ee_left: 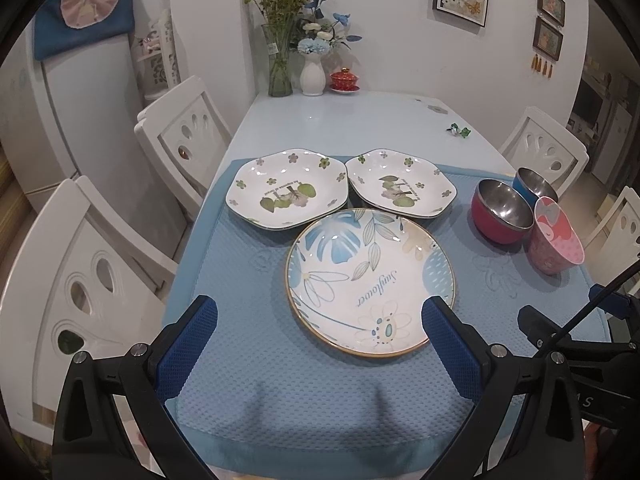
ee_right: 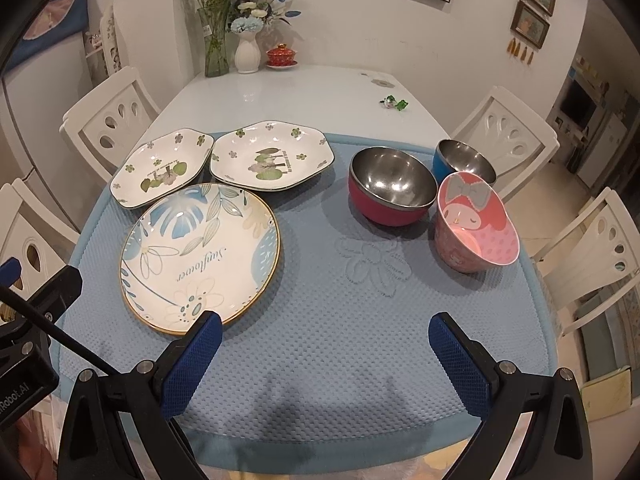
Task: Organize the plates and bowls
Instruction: 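Move both tools toward the large blue-leaf plate, then close the left gripper on the blue-leaf plate rim while the right gripper grips it too, then lift the blue-leaf plate with both grippers and lower it nearer the cloth edge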
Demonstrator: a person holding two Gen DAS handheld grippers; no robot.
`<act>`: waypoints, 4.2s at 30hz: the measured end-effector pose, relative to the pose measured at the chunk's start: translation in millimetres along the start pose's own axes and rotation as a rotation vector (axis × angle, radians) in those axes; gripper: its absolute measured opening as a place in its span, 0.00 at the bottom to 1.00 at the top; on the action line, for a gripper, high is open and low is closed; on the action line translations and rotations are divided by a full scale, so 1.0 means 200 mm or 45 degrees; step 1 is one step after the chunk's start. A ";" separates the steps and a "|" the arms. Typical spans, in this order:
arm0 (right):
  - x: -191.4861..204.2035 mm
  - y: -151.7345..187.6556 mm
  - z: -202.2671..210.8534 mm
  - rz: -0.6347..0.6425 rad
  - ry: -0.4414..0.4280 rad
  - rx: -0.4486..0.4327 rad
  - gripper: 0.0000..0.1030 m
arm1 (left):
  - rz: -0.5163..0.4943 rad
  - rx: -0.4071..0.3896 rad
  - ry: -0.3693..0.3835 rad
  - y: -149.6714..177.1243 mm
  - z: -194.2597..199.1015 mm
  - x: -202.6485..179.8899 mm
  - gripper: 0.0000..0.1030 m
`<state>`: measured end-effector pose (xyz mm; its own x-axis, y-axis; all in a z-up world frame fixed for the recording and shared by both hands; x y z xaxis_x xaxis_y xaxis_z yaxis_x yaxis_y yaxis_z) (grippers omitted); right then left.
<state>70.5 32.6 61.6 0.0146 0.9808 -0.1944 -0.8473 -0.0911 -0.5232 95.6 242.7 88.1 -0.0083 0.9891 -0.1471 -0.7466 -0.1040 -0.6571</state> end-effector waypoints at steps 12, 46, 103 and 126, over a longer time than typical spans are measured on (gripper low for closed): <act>-0.01 -0.04 -0.13 -0.038 -0.095 0.029 0.99 | -0.041 0.028 -0.039 -0.01 -0.17 0.09 0.99; 0.16 -0.24 -0.87 -0.046 -0.449 0.211 0.40 | 0.020 0.390 0.147 0.01 -0.91 0.18 0.67; 0.44 0.20 -0.37 0.099 -0.620 0.399 0.31 | 0.233 0.414 0.181 0.36 -0.31 0.38 0.22; 0.43 0.22 -0.34 0.160 -0.556 0.382 0.31 | 0.274 0.363 0.104 0.36 -0.31 0.48 0.22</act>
<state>70.7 101.8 -34.5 -0.2644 0.9518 0.1556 -0.9436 -0.2220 -0.2455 82.0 323.7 -19.6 -0.1410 0.9348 -0.3259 -0.8889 -0.2645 -0.3740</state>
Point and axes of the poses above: each gripper's, at about its wrist camera, not at the fingertips, and z roughly against the way its jaws point, x to its left, y to its underside, the point moved 8 cm from there along -z, roughly the way its jaws point, and after that the axes turned 12 degrees about z, right-handed, at the moved point
